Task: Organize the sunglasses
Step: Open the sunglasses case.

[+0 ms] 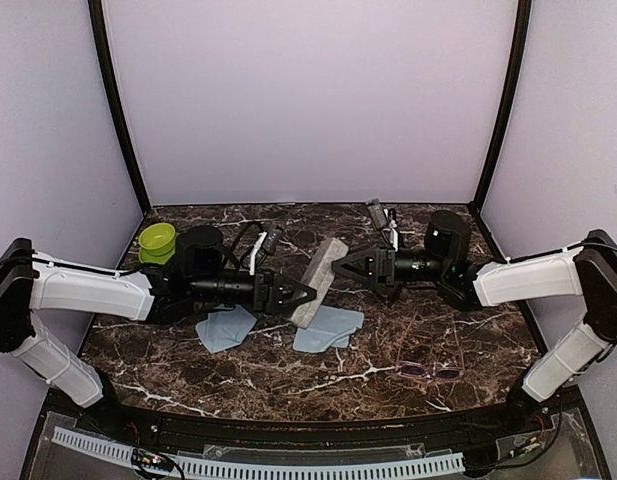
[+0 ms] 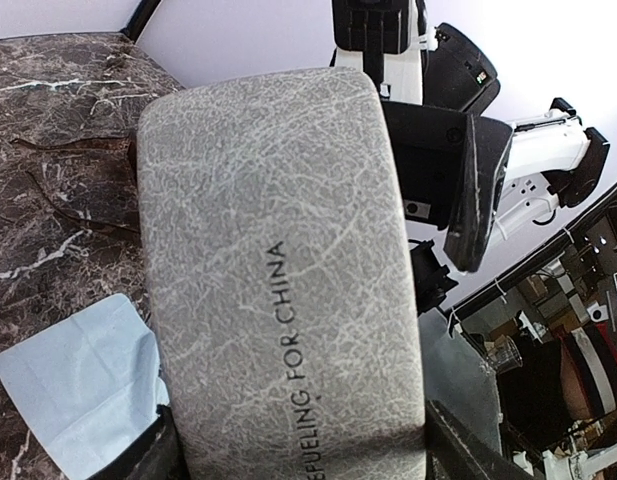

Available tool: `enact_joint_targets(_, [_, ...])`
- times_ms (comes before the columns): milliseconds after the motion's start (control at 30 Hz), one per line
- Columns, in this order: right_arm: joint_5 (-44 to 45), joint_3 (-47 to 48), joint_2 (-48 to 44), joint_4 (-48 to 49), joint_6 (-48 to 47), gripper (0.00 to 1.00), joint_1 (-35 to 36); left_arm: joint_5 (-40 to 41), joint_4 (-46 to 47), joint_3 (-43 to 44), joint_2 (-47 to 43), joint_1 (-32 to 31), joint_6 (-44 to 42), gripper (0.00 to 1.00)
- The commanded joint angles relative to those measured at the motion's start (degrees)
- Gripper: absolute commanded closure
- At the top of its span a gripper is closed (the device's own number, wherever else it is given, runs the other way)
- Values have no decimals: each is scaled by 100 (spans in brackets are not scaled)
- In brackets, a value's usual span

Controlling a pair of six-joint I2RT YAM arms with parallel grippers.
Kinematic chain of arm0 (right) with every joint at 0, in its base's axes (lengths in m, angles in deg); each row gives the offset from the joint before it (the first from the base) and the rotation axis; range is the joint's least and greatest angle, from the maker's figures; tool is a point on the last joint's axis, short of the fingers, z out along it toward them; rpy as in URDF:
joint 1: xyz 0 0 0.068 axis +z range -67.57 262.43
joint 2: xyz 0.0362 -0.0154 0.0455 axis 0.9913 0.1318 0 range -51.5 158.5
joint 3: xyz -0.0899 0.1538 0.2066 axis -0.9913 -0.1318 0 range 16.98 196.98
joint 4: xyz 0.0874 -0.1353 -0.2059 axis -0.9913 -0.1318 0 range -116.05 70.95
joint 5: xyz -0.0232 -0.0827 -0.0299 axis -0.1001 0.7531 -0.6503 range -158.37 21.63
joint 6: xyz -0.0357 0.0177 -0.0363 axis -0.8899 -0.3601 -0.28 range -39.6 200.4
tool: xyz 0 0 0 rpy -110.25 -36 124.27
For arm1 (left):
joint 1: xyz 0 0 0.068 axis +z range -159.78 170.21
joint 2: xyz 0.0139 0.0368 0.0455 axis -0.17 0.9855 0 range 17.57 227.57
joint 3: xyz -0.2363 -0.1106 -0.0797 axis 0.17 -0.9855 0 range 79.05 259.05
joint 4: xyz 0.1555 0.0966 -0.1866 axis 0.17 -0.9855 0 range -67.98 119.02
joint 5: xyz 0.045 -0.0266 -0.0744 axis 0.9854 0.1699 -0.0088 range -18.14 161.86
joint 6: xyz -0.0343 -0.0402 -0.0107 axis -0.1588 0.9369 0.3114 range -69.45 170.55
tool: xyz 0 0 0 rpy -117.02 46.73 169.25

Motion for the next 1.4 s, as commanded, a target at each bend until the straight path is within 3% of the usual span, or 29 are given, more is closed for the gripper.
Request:
enact_joint_targets(0, [-359,-118,161,680,495,4,78,-90,632,125,-24,2,107,100])
enact_joint_targets(500, [-456,-66,410,1081,709,19,86,-271,908,99,118,2,308,100])
enact_joint_targets(933, [-203,-143,634,1310,887,9,77,-330,1177,12,147,6,465,100])
enact_joint_targets(1367, [-292,-111,804,1908,1261,10,77,-421,1352,-53,259,2,577,100])
